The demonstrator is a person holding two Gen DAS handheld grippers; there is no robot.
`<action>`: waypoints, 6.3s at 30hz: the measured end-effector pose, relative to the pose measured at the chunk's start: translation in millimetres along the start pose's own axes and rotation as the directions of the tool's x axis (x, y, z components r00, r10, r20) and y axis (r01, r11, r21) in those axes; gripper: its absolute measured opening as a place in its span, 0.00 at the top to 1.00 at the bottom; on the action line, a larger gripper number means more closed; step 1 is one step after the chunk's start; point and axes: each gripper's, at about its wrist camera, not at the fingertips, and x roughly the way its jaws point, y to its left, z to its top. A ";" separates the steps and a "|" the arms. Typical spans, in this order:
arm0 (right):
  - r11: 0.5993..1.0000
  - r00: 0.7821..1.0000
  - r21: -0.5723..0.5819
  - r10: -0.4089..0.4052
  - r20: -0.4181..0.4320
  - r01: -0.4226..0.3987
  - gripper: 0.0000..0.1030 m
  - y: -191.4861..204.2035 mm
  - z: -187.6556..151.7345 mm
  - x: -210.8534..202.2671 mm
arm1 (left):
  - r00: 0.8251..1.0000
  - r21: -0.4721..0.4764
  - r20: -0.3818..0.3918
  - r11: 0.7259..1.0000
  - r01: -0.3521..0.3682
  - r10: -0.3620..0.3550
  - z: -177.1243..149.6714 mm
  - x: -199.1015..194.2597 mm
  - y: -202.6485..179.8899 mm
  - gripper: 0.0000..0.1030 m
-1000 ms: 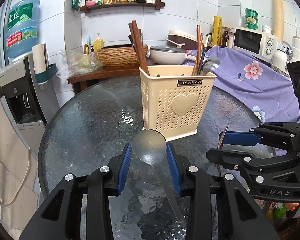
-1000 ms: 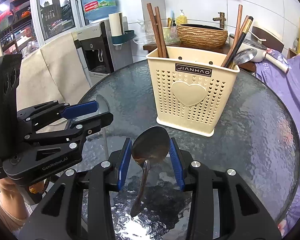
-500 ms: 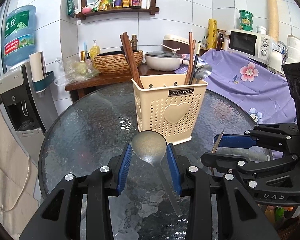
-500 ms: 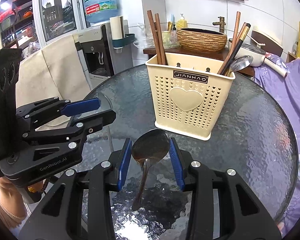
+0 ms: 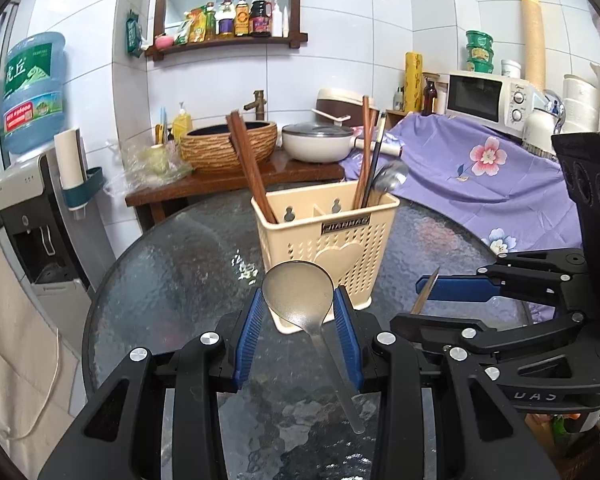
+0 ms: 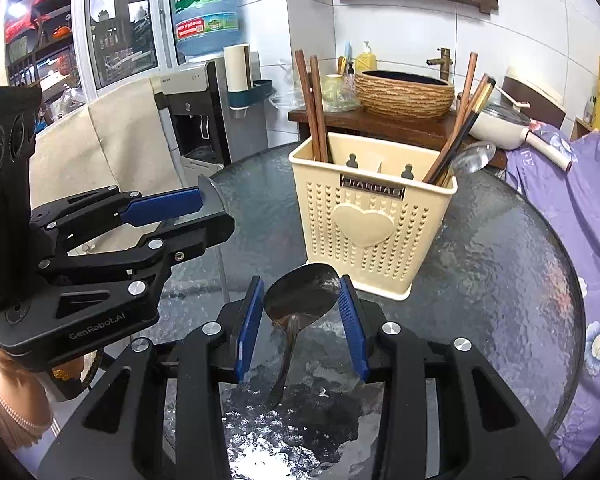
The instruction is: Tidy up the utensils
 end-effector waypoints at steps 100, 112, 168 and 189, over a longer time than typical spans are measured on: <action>0.974 0.957 0.038 -0.225 0.185 0.222 0.48 -76.0 84.4 35.8 | 0.991 0.010 0.113 0.997 -0.079 0.077 50.4 81.2 16.4 0.53; 0.975 0.940 0.051 -0.221 0.259 0.215 0.16 -64.5 62.2 2.8 | 0.976 -0.029 0.196 0.995 -0.094 0.098 33.2 37.3 18.0 0.09; 0.940 0.838 0.143 -0.340 0.427 0.308 0.06 69.2 -189.6 -157.1 | 0.942 -0.207 0.254 0.964 -0.167 0.218 -138.2 -142.7 -33.7 0.06; 0.945 0.852 0.165 -0.327 0.408 0.283 0.06 65.3 -193.2 -153.9 | 0.946 -0.151 0.249 0.973 -0.176 0.210 -142.9 -145.5 -42.2 0.06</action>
